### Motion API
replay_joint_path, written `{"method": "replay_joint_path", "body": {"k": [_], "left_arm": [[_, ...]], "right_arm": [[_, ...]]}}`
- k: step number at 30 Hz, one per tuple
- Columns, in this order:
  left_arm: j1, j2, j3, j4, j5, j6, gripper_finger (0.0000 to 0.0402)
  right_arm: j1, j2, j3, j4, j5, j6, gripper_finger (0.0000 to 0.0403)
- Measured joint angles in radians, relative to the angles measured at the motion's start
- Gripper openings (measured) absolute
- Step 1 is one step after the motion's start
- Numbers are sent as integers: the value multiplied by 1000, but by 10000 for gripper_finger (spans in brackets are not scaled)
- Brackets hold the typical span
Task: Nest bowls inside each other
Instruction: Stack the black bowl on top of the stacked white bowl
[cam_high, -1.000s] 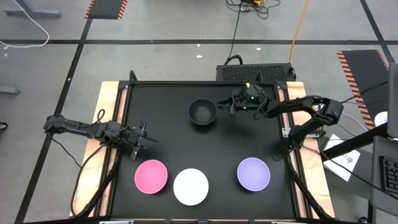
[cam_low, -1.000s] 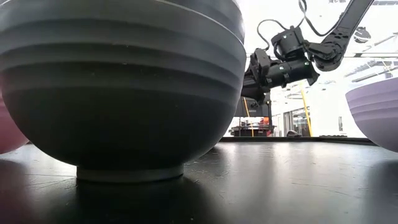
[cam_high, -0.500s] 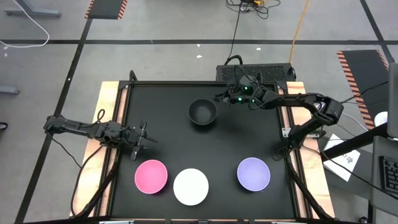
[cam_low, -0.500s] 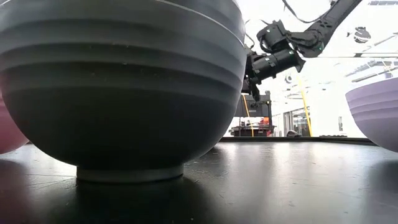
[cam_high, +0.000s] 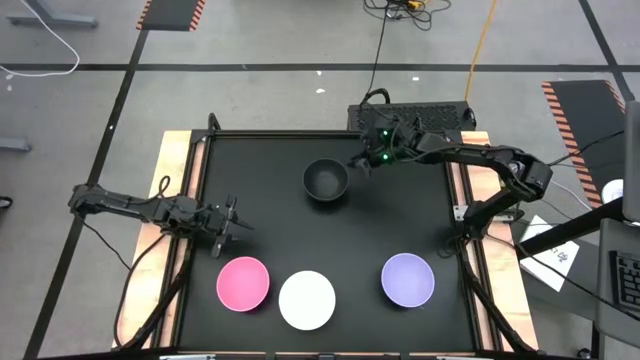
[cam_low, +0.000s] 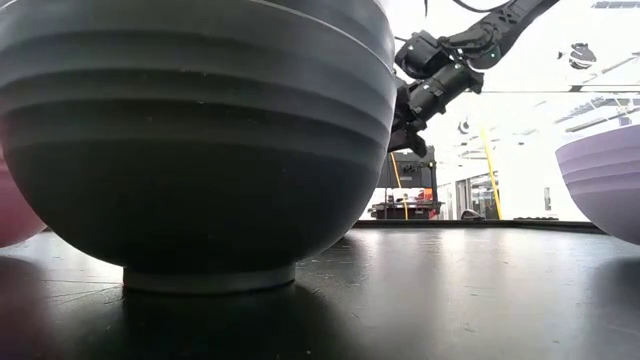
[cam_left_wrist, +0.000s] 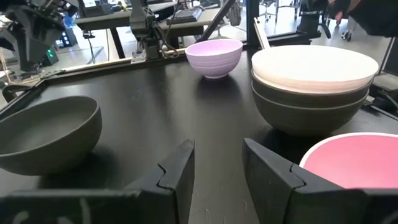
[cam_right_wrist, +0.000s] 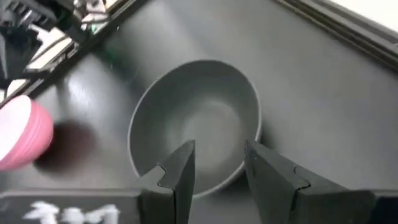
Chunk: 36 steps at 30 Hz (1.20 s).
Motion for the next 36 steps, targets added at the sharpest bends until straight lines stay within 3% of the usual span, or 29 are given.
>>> {"method": "replay_joint_path", "body": {"k": [9, 15, 21, 29, 36], "left_arm": [[0, 2, 0, 0, 0, -3, 136], [0, 2, 0, 2, 5, -9, 136], [-1, 2, 0, 3, 15, -19, 136], [0, 2, 0, 3, 18, -18, 136], [0, 2, 0, 4, 21, -15, 136]], "right_arm": [[22, 20, 15, 15, -57, -69, 131], [35, 130, 168, -147, -12, -104, 130], [51, 240, 342, -294, 127, -151, 130], [51, 292, 469, -461, 129, -165, 130], [49, 292, 494, -568, 132, -155, 130]]}}
